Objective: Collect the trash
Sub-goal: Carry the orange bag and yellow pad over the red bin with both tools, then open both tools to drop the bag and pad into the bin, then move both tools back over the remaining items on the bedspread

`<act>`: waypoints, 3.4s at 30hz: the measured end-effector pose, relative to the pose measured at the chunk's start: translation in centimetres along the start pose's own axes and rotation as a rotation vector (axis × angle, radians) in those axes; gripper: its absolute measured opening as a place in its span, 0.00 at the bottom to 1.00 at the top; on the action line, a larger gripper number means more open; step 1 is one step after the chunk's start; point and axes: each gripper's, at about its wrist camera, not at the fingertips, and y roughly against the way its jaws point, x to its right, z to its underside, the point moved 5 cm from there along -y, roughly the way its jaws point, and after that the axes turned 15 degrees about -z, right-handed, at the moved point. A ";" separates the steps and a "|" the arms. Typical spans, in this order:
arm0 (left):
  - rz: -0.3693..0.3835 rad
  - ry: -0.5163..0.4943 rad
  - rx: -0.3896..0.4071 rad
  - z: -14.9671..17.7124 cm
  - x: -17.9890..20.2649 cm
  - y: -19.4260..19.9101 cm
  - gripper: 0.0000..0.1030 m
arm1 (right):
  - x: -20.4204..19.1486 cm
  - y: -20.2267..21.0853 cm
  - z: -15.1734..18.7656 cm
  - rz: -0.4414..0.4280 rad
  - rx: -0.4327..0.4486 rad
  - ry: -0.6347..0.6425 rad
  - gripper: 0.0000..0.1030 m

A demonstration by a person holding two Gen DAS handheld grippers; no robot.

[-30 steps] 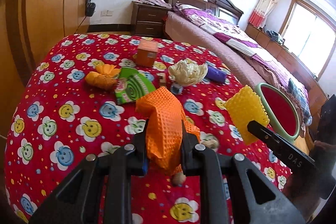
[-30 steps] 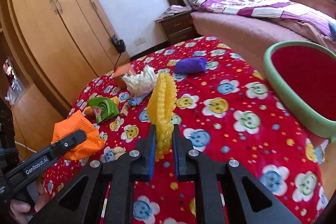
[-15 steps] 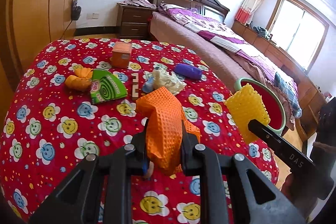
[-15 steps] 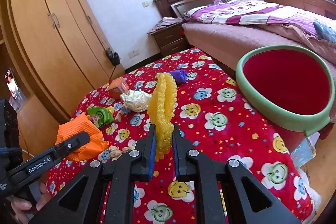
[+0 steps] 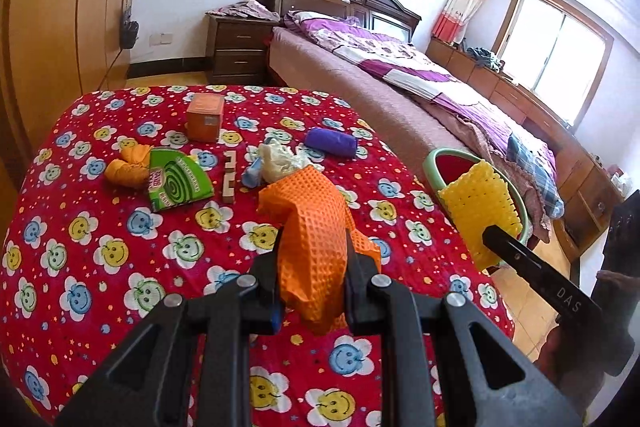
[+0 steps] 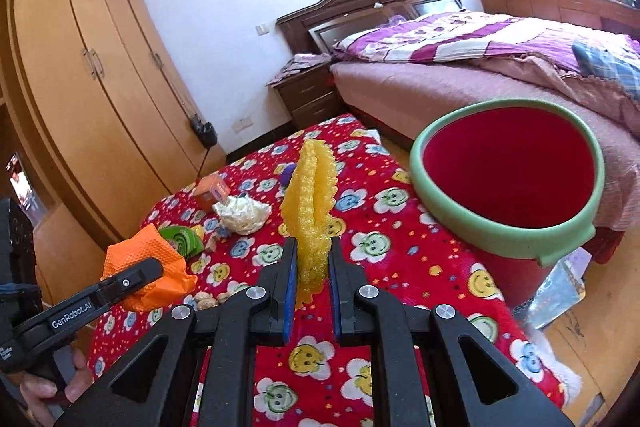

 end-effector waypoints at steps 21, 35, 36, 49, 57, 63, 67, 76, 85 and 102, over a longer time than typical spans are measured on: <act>0.109 -0.107 0.001 -3.5 8.5 -2.1 0.21 | 5.4 3.2 -2.8 0.079 0.071 -0.059 0.13; 0.204 -0.239 -0.005 -4.5 17.6 -4.5 0.21 | 11.1 5.5 -4.0 0.180 0.124 -0.131 0.13; 0.214 -0.247 -0.010 -4.5 18.4 -4.8 0.21 | 11.6 5.6 -4.0 0.188 0.124 -0.136 0.13; 0.248 -0.310 -0.064 -3.7 24.5 -9.3 0.21 | 15.6 5.7 -3.9 0.258 0.116 -0.166 0.13; 0.251 -0.315 -0.117 -2.7 25.5 -11.7 0.25 | 17.3 5.0 -4.2 0.278 0.090 -0.154 0.15; 0.227 -0.310 -0.131 -2.5 25.3 -12.5 0.42 | 18.3 3.4 -4.2 0.259 0.041 -0.159 0.20; 0.223 -0.297 -0.131 -2.7 25.2 -12.5 0.51 | 18.5 2.8 -4.5 0.249 0.027 -0.147 0.31; 0.242 -0.280 -0.112 -3.2 24.8 -11.1 0.51 | 18.3 3.5 -5.0 0.247 0.054 -0.141 0.42; 0.259 -0.256 -0.084 -3.6 22.8 -8.2 0.51 | 16.0 5.4 -4.6 0.280 0.099 -0.133 0.42; 0.136 -0.132 -0.028 -5.2 13.4 -4.4 0.51 | 8.2 4.1 -4.6 0.208 0.085 -0.037 0.47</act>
